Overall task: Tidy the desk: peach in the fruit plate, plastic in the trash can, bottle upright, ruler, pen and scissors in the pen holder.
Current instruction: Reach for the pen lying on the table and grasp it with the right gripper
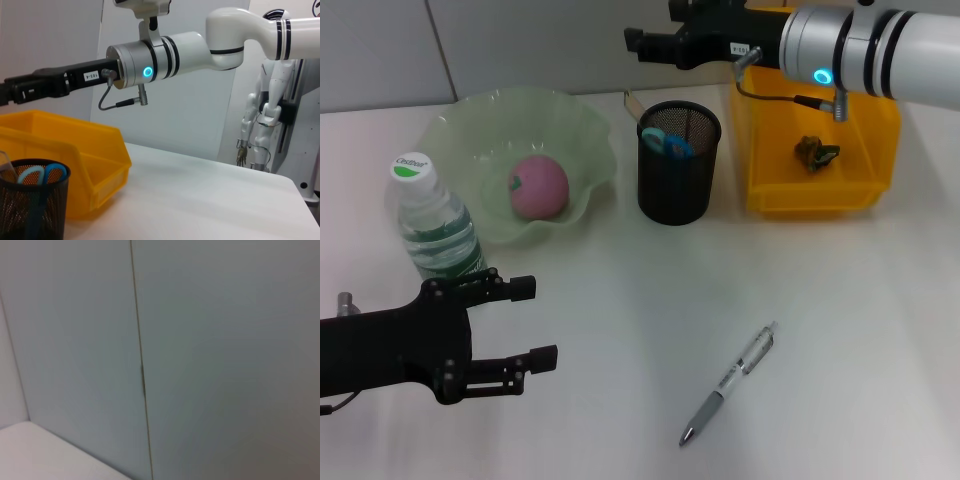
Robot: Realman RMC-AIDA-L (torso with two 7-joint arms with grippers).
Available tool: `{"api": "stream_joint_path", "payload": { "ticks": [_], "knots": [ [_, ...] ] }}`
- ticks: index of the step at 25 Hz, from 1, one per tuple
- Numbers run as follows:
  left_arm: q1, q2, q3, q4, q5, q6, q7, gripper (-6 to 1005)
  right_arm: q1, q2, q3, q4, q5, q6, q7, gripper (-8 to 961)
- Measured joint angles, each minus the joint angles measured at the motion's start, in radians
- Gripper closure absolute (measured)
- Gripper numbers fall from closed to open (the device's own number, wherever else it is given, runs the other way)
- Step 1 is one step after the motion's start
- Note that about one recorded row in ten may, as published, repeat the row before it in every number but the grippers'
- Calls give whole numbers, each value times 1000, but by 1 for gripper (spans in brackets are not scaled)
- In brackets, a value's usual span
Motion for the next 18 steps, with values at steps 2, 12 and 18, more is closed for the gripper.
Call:
{"api": "stream_joint_path", "payload": {
  "ticks": [2,12,18],
  "knots": [
    [0,0,0,0,0,0,0,171,-5,0,0,-10,5,-4,0,203],
    [3,-4,-11,-3,0,2,0,170,-116,-9,20,-128,185,-270,8,188],
    [2,-10,-19,-7,0,1,-10,170,-143,-78,25,-217,20,-656,123,189]
  ]
}}
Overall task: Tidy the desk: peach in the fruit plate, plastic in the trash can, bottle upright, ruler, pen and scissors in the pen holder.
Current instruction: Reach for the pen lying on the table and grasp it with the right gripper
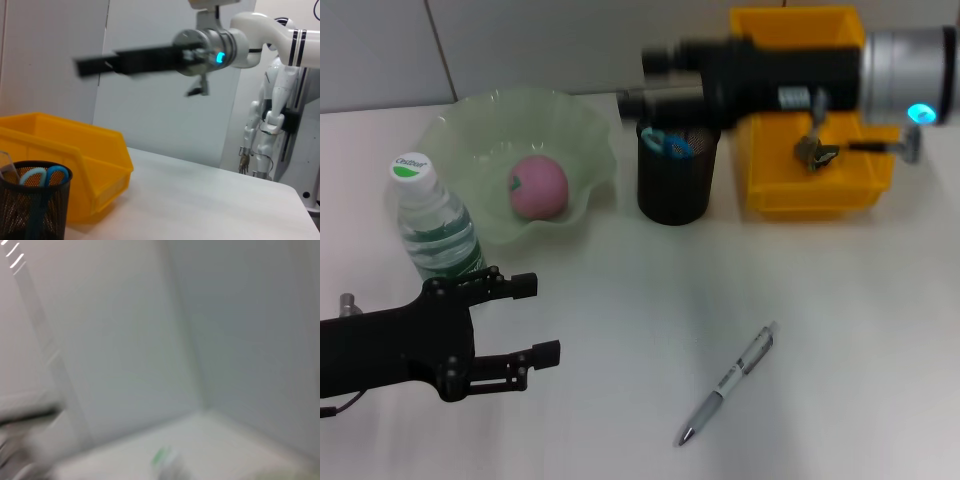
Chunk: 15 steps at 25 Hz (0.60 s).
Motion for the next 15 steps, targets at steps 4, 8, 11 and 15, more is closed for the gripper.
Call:
{"api": "stream_joint_path", "payload": {
  "ticks": [4,8,11,15],
  "knots": [
    [2,-2,-4,-2,0,-3,1,170,31,-30,0,0,-135,-140,36,190],
    [18,-11,-9,-3,2,-2,-2,170,85,-40,0,-29,-354,-301,102,190],
    [22,-13,-8,-3,5,-2,-2,170,107,-35,0,-46,-431,-346,116,191],
    [37,-7,-2,-3,9,-6,-2,171,153,-15,-13,-60,-585,-407,110,191]
  ]
}}
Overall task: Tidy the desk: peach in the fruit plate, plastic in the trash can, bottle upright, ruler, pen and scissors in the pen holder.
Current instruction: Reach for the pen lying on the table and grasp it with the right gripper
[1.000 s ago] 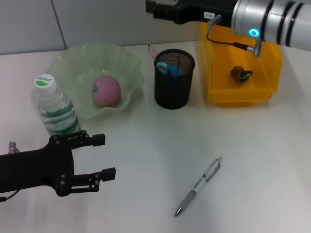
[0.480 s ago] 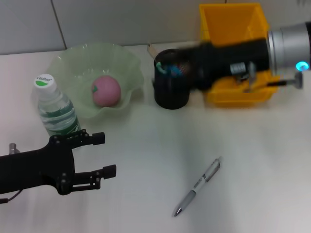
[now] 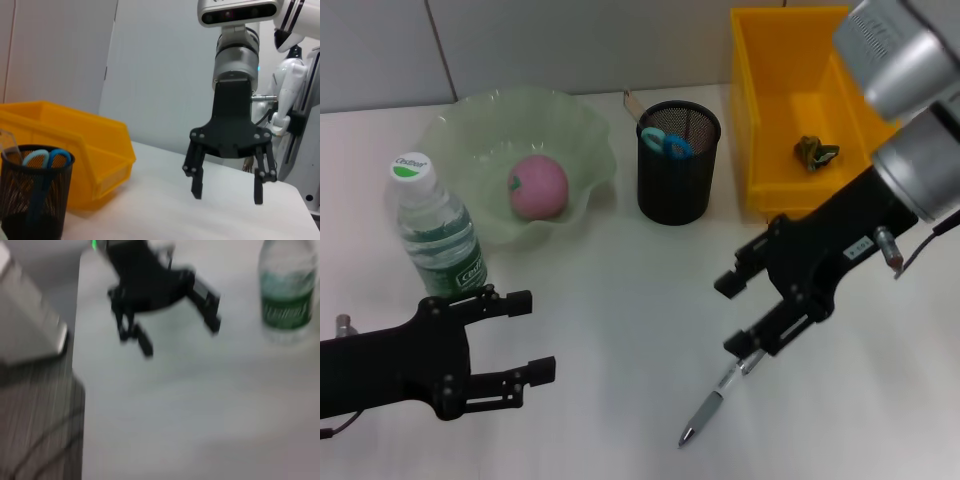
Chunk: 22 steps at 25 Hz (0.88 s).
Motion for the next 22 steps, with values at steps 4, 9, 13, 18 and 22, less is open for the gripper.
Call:
{"api": "stream_joint_path", "payload": {
  "ticks": [4,9,13,18,22],
  "knots": [
    [6,1,-4,-1,0,-9,0,171,25,26,-15,-1,-87,-17,-32,192],
    [12,-6,-1,-11,0,-53,3,171,46,67,-79,4,-177,-3,-100,192],
    [12,-8,-4,-12,0,-57,0,170,61,80,-134,1,-215,20,-125,193],
    [13,-9,-5,-24,0,-65,2,170,90,82,-230,0,-247,51,-138,193],
    [16,-9,1,-25,0,-69,13,171,118,83,-286,-1,-268,66,-150,193]
  ]
}}
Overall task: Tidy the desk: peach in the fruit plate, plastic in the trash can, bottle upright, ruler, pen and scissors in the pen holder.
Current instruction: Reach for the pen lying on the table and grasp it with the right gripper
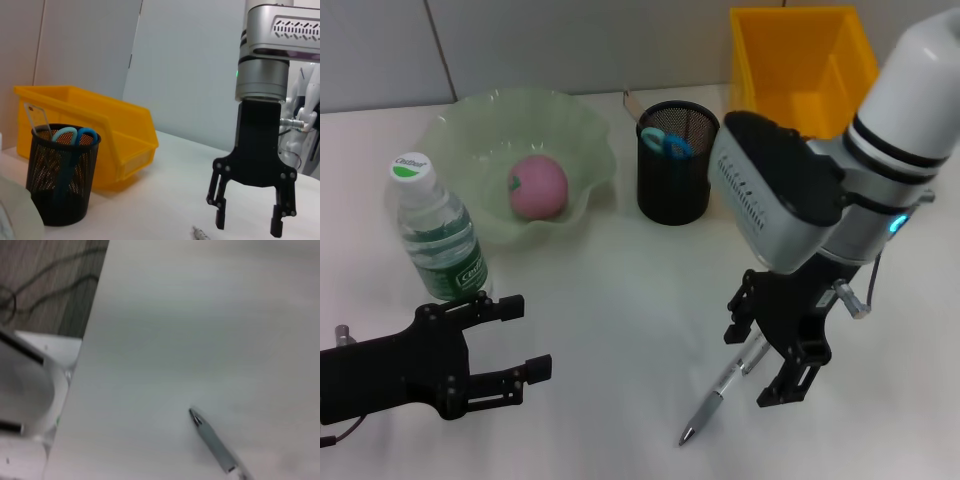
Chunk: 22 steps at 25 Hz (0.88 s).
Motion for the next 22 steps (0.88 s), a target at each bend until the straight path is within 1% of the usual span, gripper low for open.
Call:
{"api": "stream_joint_path", "payload": {
  "ticks": [2,3,5,6,8,9,11,12,13,15,18,22],
  "knots": [
    [1,0,1,2,0,-4,8,171,10,0,-16,2,-4,2,-4,193],
    [1,0,-2,4,0,-5,14,171,32,2,-52,8,-7,9,-10,193],
    [2,0,-5,4,0,-7,13,171,49,2,-88,10,-7,14,-21,193],
    [2,0,-5,4,0,-7,13,171,49,2,-88,10,-7,14,-21,194],
    [-2,0,-5,1,-1,-16,3,171,72,5,-137,14,-8,27,-44,194],
    [-3,0,-5,0,-2,-20,1,171,72,5,-137,14,-8,27,-44,194],
    [-3,0,-5,-1,-5,-26,-5,171,96,9,-188,33,-8,39,-67,194],
    [-3,0,-5,-1,-5,-26,-5,171,96,9,-188,33,-8,39,-67,194],
    [-3,-2,-5,-1,-6,-34,-12,170,103,11,-225,38,-8,49,-81,194],
    [-3,-3,-5,-1,-7,-37,-17,170,105,12,-244,37,-7,54,-86,194],
    [-4,-4,-5,-1,-8,-41,-30,170,111,14,-305,31,-1,64,-102,194],
    [-4,-5,-5,-1,-8,-43,-39,170,114,15,-336,29,0,66,-111,195]
  ]
}}
